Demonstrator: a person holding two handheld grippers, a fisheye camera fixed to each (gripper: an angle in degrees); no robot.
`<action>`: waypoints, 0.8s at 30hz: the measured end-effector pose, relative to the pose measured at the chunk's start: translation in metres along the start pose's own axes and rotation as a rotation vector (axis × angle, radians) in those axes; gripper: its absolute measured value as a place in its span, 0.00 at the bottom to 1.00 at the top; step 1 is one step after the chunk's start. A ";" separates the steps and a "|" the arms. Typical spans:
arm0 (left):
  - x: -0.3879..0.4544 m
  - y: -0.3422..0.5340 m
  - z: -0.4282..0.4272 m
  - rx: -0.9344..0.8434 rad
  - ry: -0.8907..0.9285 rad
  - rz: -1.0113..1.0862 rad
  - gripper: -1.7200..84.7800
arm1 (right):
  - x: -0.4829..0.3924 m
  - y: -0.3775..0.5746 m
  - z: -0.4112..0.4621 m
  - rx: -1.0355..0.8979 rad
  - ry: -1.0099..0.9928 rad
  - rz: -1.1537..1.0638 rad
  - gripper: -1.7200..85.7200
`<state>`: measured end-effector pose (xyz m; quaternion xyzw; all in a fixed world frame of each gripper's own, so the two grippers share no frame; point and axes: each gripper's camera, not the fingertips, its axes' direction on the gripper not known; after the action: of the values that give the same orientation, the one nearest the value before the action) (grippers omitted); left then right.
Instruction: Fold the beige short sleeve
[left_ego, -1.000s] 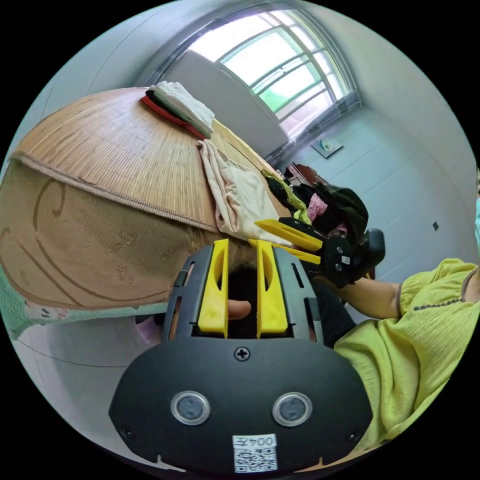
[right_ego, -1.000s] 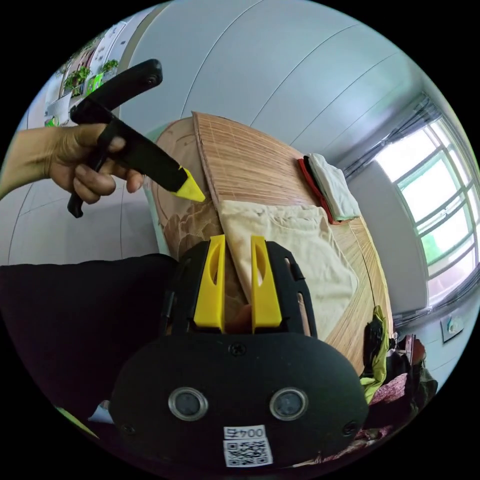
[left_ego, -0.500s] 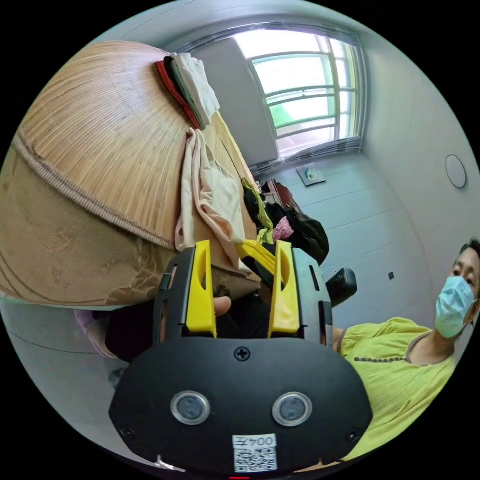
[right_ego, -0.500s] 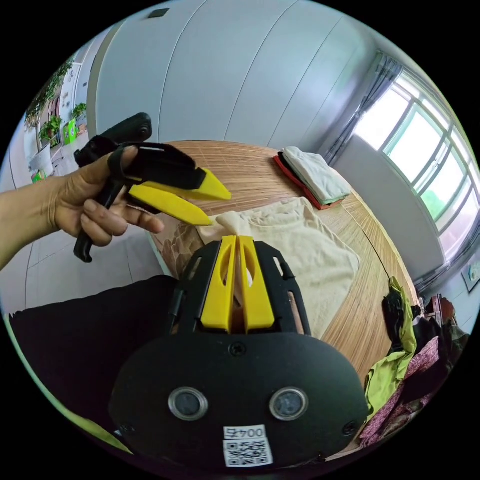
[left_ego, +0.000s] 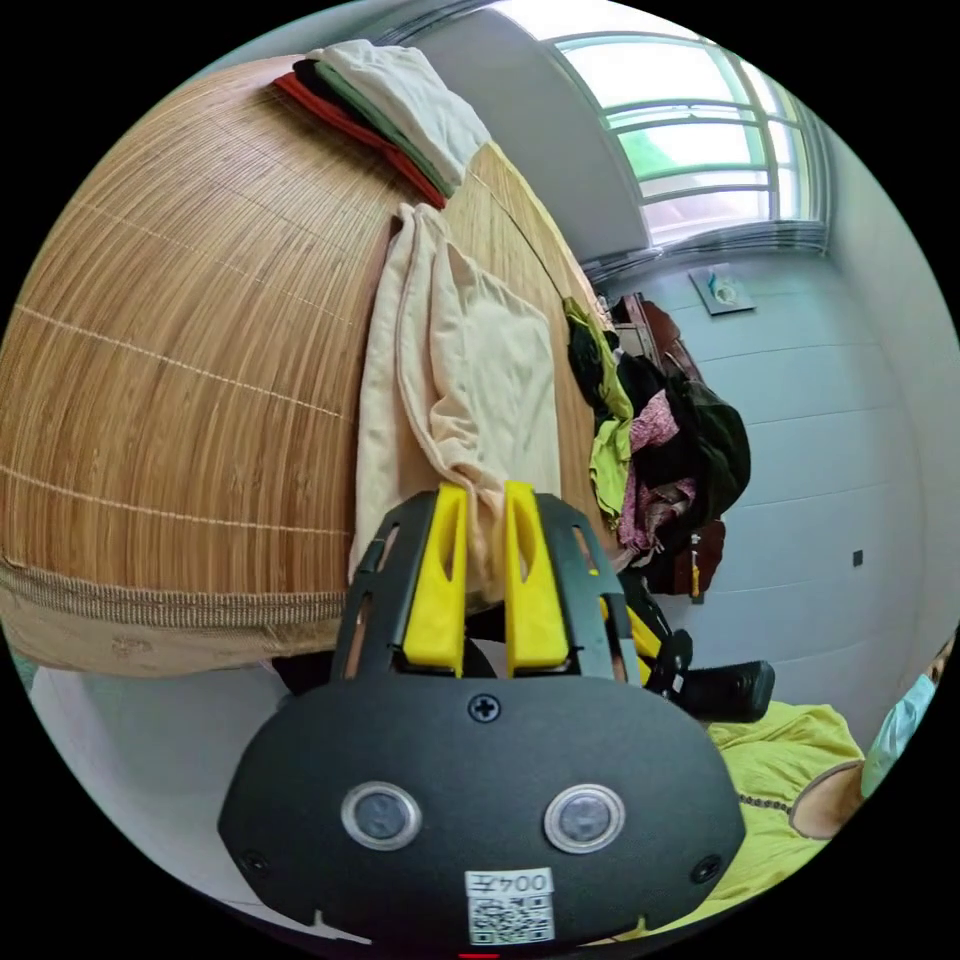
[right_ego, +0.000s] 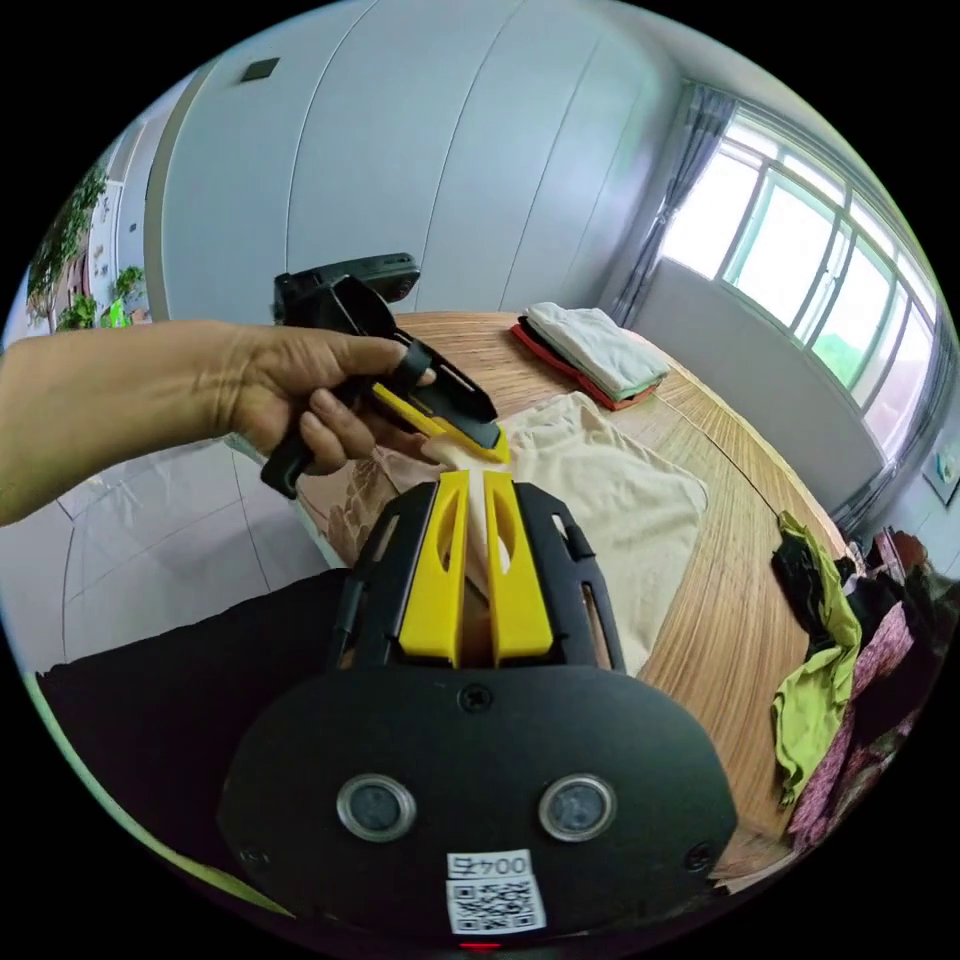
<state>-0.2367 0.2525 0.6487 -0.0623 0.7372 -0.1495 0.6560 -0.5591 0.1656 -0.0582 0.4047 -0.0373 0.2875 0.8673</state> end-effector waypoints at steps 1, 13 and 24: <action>0.004 -0.003 0.000 0.001 0.013 0.008 0.08 | -0.001 0.012 -0.004 0.004 -0.006 0.022 0.08; 0.040 -0.016 -0.012 0.062 0.036 0.049 0.06 | 0.046 0.063 0.020 -0.119 0.110 0.210 0.08; 0.027 0.006 -0.033 0.108 -0.085 0.065 0.05 | 0.084 0.080 0.022 -0.193 0.202 0.306 0.05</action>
<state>-0.2717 0.2551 0.6239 -0.0089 0.7011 -0.1649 0.6937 -0.5275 0.2298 0.0355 0.2786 -0.0386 0.4502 0.8475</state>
